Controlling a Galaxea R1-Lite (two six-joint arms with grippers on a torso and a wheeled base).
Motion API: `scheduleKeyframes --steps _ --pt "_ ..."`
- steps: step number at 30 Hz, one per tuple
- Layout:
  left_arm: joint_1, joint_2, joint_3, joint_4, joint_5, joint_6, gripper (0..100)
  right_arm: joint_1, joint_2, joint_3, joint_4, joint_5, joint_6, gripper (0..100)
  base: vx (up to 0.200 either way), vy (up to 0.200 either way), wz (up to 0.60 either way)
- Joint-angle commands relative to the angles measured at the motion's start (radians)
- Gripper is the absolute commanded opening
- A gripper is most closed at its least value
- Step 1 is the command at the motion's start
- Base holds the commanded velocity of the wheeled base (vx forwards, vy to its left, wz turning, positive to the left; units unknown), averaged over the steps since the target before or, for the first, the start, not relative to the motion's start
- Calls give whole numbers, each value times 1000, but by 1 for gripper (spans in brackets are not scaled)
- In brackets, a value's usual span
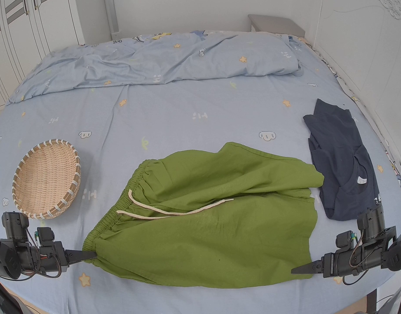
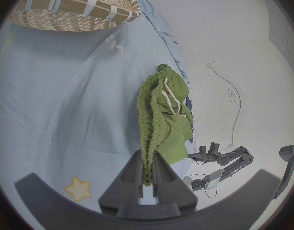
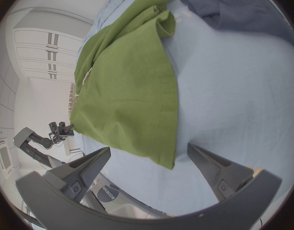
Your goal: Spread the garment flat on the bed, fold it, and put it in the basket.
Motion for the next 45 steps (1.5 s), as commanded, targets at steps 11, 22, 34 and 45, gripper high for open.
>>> scheduleKeyframes --steps 11,22,34,45 --pt "-16 18 -8 0 0 0 0 -23 154 3 -70 146 -2 100 0 0 0" --pt "-17 19 -10 0 0 0 0 -44 240 110 -366 149 -1 100 0 0 0" --pt "-19 19 -11 0 0 0 0 -70 306 182 -532 152 1 100 0 0 0" --pt "-19 19 -10 0 0 0 0 -84 185 182 -441 189 -1 0 0 0 0"
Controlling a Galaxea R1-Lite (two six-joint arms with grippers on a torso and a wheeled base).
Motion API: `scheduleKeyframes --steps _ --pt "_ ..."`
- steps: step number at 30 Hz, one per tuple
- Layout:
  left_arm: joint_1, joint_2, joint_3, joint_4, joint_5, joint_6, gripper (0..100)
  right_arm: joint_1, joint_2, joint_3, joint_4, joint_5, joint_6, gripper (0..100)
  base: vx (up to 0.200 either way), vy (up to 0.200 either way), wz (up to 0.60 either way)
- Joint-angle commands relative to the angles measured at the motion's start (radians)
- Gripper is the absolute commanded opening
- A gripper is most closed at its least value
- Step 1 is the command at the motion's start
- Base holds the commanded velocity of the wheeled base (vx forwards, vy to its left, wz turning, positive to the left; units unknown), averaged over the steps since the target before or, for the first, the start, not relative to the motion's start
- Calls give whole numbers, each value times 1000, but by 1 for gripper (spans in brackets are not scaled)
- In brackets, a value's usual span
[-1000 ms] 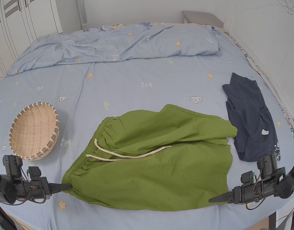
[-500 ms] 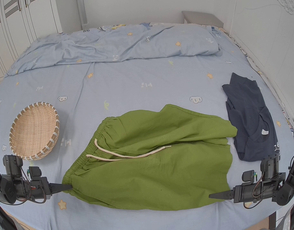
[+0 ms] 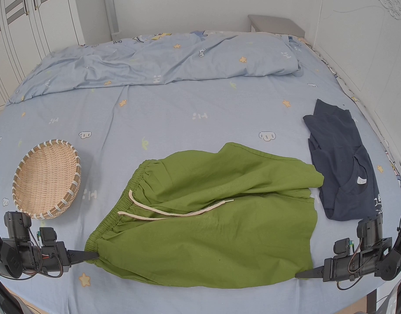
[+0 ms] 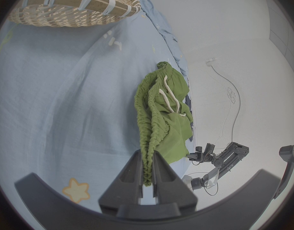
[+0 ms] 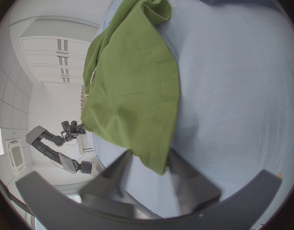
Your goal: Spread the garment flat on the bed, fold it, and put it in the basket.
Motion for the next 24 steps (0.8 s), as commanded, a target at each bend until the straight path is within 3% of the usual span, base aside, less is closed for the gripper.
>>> scheduleKeyframes --steps 1,13,20,24 --pt "2 -1 1 -1 0 0 0 -12 -35 14 -10 14 -1 0 0 0 0" --pt "30 -12 30 19 6 -3 0 -21 -111 14 71 14 -14 0 0 0 0" --pt "116 -78 45 131 12 0 0 66 -208 14 211 13 -54 0 0 0 0" --pt "180 -145 45 257 14 70 0 138 -208 14 232 5 -54 0 0 0 0"
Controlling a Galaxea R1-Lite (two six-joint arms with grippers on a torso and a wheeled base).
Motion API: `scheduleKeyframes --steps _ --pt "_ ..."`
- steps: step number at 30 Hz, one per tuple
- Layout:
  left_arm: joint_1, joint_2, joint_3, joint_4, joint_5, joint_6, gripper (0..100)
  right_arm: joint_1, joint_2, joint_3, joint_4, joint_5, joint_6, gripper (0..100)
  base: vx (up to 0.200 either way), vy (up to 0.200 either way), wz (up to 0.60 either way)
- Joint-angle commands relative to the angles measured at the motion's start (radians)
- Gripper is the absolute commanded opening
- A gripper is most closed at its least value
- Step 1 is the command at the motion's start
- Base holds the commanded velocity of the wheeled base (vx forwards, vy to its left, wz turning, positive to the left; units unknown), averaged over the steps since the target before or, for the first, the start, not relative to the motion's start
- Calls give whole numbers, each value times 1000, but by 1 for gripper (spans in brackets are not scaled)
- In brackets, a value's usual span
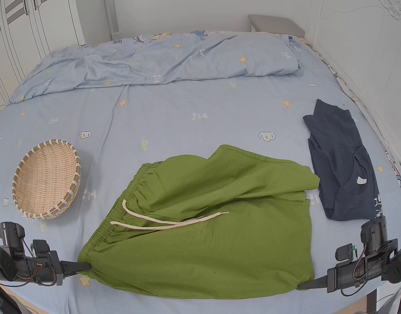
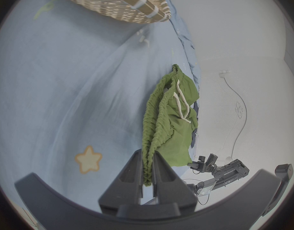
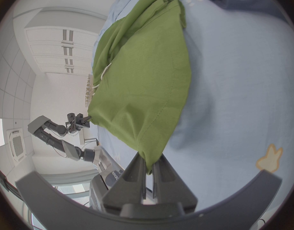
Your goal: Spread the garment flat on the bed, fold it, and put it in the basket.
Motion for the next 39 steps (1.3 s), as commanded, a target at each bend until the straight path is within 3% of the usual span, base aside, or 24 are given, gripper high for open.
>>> scheduleKeyframes --steps 1,6,7,8,9,11,18,38,39 --pt "76 -103 5 111 1 83 0 89 -35 17 24 -9 -3 0 0 0 0" --pt "156 -135 -4 335 6 308 0 91 -34 17 40 -15 -6 0 0 0 0" --pt "156 -135 -4 335 6 308 0 89 -35 17 41 -15 -6 0 0 0 0" --pt "173 -132 -4 393 36 403 0 74 -35 17 56 -15 -15 0 0 0 0" --pt "177 -132 -9 413 73 423 0 59 -35 17 67 -15 -26 0 0 0 0" --pt "171 -132 -12 416 129 427 0 28 -37 17 90 -15 -52 0 0 0 0" --pt "153 -135 7 418 136 430 0 -73 -34 17 125 -15 -126 0 0 0 0" --pt "91 -62 42 370 173 430 0 -64 -6 17 124 -14 -133 0 0 0 0" --pt "90 -59 45 361 173 430 100 -63 -6 17 124 -14 -133 100 0 0 0"
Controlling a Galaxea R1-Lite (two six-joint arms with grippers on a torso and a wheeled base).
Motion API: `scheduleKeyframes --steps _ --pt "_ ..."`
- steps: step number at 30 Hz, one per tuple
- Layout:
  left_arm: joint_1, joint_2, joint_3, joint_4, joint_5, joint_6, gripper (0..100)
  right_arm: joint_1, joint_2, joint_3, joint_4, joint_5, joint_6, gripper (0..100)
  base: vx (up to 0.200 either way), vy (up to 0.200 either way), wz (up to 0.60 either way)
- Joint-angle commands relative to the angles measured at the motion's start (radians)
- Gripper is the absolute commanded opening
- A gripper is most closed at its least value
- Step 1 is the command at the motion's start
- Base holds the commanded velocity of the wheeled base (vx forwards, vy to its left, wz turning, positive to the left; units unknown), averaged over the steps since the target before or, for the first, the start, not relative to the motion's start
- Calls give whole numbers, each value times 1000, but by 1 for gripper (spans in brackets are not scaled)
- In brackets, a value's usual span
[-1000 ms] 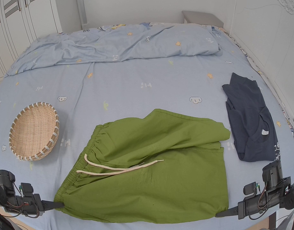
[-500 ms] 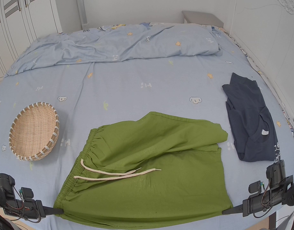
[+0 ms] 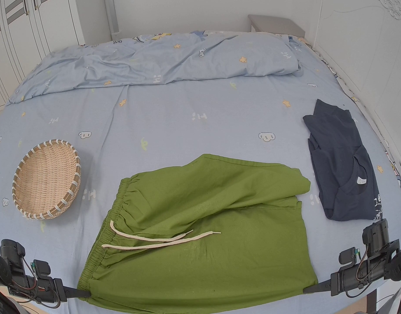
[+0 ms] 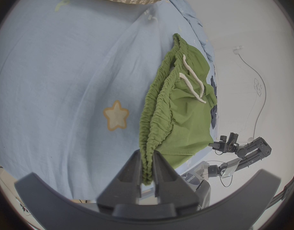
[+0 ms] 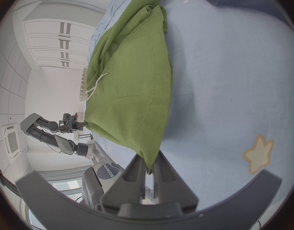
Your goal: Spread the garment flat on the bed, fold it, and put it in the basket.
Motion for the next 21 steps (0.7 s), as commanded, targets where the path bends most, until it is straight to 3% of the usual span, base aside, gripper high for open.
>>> scheduleKeyframes --steps 1,13,21 --pt "-2 39 8 -20 -1 0 100 5 10 18 -1 2 0 100 0 0 0" --pt "17 -14 -9 -22 -7 -5 100 -8 -27 18 -12 2 -17 100 0 0 0" --pt "2 -182 -173 81 2 -80 100 -108 -265 -77 13 -20 -19 100 0 0 0"
